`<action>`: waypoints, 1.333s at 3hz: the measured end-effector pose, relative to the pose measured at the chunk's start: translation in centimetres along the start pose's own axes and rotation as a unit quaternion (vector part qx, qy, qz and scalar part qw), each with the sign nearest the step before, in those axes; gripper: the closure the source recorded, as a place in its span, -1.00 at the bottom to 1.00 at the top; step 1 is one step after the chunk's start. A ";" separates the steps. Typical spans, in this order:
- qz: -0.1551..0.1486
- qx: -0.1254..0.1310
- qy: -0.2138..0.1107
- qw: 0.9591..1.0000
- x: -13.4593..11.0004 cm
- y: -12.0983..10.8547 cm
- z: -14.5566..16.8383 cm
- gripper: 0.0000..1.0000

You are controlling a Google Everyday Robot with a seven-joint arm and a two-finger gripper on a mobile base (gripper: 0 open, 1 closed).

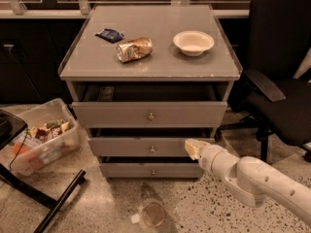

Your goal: Open middle drawer

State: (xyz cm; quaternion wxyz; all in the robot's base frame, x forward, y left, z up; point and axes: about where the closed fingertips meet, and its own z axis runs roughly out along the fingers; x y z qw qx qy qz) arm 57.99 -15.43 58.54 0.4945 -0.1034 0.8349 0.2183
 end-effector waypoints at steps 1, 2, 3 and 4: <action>0.000 0.000 0.000 1.000 0.0 0.0 0.0 1.00; -0.004 0.030 -0.016 0.999 -0.4 -0.5 -0.7 1.00; -0.008 0.079 -0.030 0.996 0.3 -2.7 0.9 1.00; -0.017 0.134 -0.014 0.991 1.3 -5.3 3.5 1.00</action>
Offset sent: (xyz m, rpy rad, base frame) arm -0.0065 -0.0281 0.0154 -0.0731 -0.0951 -0.1833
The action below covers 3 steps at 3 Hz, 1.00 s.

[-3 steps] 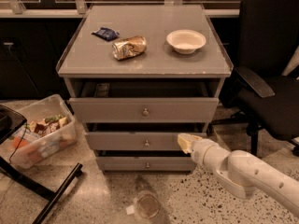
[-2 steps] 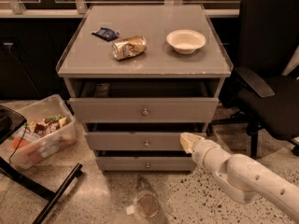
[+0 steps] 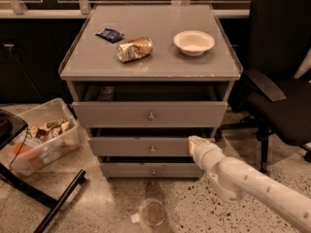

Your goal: Open middle drawer

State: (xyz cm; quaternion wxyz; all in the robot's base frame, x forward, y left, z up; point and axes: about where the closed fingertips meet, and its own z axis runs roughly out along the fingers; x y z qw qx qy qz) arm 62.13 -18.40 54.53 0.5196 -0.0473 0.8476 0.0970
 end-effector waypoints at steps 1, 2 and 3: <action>-0.010 0.031 0.027 0.999 1.7 -0.8 3.6 1.00; -0.006 0.033 0.033 0.999 2.7 -0.5 7.1 1.00; 0.003 0.016 0.028 0.999 3.2 0.5 10.6 1.00</action>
Offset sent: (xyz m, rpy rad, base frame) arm 0.0816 0.0211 -0.0884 -0.0466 0.0795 -0.0514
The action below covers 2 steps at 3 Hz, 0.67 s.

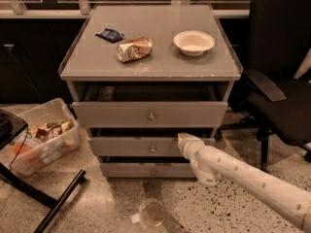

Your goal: Open middle drawer

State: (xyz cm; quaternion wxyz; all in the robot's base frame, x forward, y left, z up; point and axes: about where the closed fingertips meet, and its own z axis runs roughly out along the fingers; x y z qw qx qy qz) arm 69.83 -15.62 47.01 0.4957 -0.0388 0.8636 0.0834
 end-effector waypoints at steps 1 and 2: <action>0.011 -0.018 -0.007 1.000 0.0 1.1 3.1 1.00; 0.025 -0.030 -0.020 0.999 -0.2 1.8 5.4 1.00</action>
Offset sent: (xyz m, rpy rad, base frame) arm 0.0689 0.0390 -0.0321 0.1273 -0.0588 0.0252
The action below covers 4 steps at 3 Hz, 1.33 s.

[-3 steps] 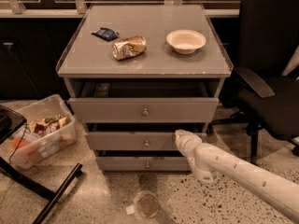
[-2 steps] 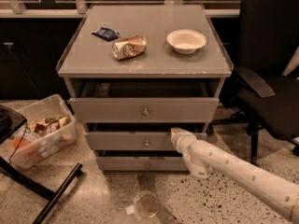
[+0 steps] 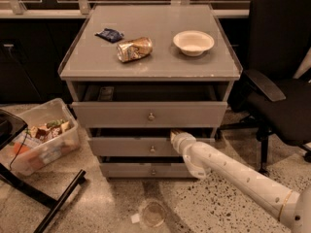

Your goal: Open middle drawer

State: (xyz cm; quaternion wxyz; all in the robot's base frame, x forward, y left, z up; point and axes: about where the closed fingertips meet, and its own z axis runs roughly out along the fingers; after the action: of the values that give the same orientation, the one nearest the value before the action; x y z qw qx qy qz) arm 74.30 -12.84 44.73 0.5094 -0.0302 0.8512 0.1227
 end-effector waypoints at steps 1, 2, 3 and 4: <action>0.013 -0.007 -0.004 1.000 0.3 0.3 1.8 1.00; 0.017 -0.006 0.009 1.000 0.9 0.2 2.5 1.00; 0.017 -0.006 0.009 1.000 0.6 0.3 2.3 1.00; 0.008 0.016 0.038 0.999 1.5 -1.0 0.6 1.00</action>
Offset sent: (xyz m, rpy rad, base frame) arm 0.0192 0.0040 -0.0366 0.0348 0.0788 -0.0138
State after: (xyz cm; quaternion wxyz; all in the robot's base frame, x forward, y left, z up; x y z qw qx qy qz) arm 74.27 -13.53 43.00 0.4760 -0.0195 0.8721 0.1120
